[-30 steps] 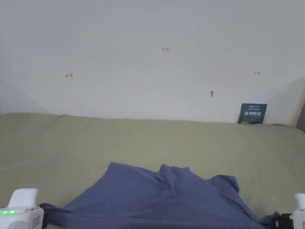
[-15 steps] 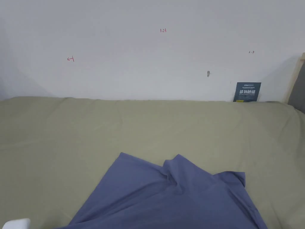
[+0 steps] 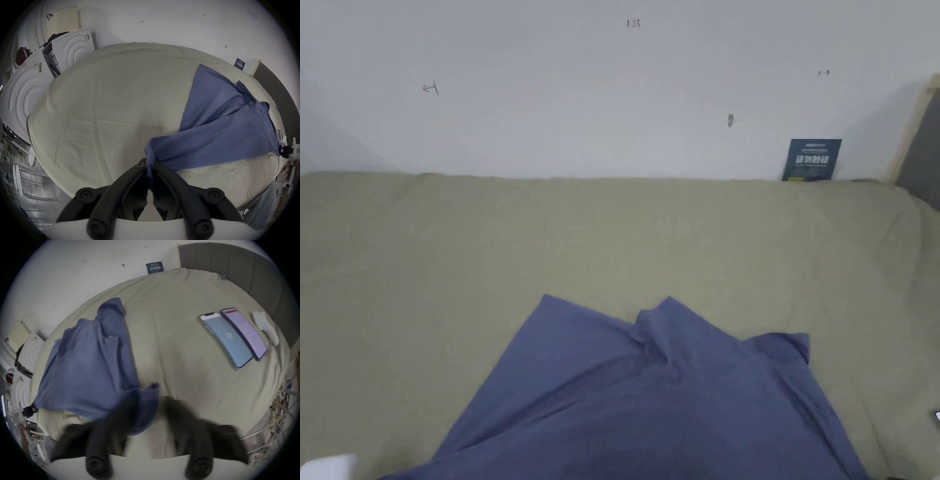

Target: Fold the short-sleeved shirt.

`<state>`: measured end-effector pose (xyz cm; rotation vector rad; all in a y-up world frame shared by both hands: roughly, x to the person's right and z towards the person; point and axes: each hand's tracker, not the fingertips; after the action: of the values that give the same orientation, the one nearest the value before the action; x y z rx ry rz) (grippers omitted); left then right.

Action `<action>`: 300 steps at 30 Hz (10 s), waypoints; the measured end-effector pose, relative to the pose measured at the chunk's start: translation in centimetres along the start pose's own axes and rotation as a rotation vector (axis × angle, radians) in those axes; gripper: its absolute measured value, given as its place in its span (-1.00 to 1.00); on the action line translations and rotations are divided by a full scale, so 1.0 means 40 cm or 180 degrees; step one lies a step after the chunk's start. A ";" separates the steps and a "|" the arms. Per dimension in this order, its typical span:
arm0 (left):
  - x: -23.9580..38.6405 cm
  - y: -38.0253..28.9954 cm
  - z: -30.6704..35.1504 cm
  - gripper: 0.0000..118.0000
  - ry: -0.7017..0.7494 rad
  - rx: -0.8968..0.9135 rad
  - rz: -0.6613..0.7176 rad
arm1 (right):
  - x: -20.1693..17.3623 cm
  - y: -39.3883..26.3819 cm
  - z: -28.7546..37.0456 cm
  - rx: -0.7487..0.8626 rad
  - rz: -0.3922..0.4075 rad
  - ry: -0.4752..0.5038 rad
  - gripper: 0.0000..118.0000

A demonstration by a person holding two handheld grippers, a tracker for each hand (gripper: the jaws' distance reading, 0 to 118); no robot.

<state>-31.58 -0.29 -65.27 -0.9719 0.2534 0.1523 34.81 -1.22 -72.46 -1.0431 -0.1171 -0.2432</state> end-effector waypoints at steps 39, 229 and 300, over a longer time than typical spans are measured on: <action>-0.088 -0.078 0.032 0.98 -0.0403 0.0117 0.0139 | -0.421 -0.290 0.217 0.0264 0.0821 0.0708 -1.00; 0.312 0.819 -0.208 -0.95 0.0478 0.1022 -0.0511 | -0.371 0.663 0.069 0.1302 0.1141 0.0319 -0.99; -0.020 -0.090 0.030 0.98 -0.0225 0.0153 -0.0108 | -0.116 -0.240 0.268 0.0240 0.0495 0.0328 -0.99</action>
<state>-31.31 -1.31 -61.53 -0.9208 0.1747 0.1486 28.09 4.13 -60.02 -0.9577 0.0477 -0.1498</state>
